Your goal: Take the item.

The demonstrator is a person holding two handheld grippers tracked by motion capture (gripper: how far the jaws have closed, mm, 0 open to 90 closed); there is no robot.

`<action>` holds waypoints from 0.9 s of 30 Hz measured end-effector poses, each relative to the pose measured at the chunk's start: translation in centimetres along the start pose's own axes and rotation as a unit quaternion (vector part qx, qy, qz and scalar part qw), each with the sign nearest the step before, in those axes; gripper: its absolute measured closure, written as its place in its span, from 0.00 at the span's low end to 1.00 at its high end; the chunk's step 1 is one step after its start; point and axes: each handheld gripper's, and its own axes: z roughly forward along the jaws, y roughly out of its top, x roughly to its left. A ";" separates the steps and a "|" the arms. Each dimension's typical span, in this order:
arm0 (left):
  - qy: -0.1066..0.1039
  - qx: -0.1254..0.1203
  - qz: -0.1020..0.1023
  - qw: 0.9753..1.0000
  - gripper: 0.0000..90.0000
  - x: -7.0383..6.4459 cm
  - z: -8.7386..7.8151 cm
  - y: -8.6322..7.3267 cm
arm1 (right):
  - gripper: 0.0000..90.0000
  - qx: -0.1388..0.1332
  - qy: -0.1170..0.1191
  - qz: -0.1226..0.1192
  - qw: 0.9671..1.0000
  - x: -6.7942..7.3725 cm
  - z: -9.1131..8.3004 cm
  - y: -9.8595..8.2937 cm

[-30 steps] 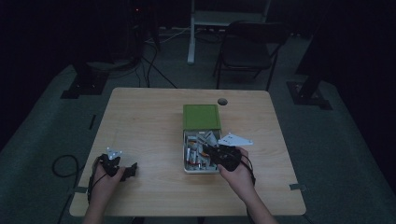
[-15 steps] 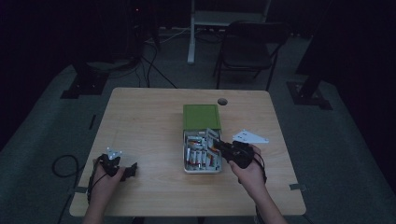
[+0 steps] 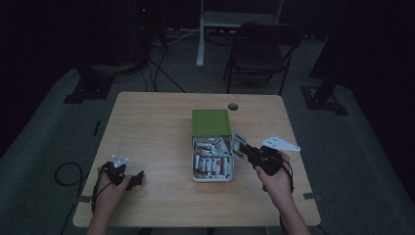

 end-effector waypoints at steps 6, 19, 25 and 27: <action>0.000 0.000 0.001 1.000 0.00 0.0 0.0 0.0 | 0.98 0.000 -0.035 0.006 0.999 -1.7 -1.0 -0.6; 0.000 0.000 0.000 1.000 0.00 0.0 0.0 0.0 | 0.98 0.014 -0.082 0.019 0.996 -5.1 -1.8 -3.0; 0.000 0.000 0.001 1.000 0.00 0.0 0.0 0.0 | 0.98 0.017 -0.096 0.025 0.995 -6.3 -1.6 -4.3; 0.000 0.000 0.001 1.000 0.00 0.0 0.0 0.0 | 0.98 0.019 -0.098 0.027 0.995 -6.7 -1.4 -4.7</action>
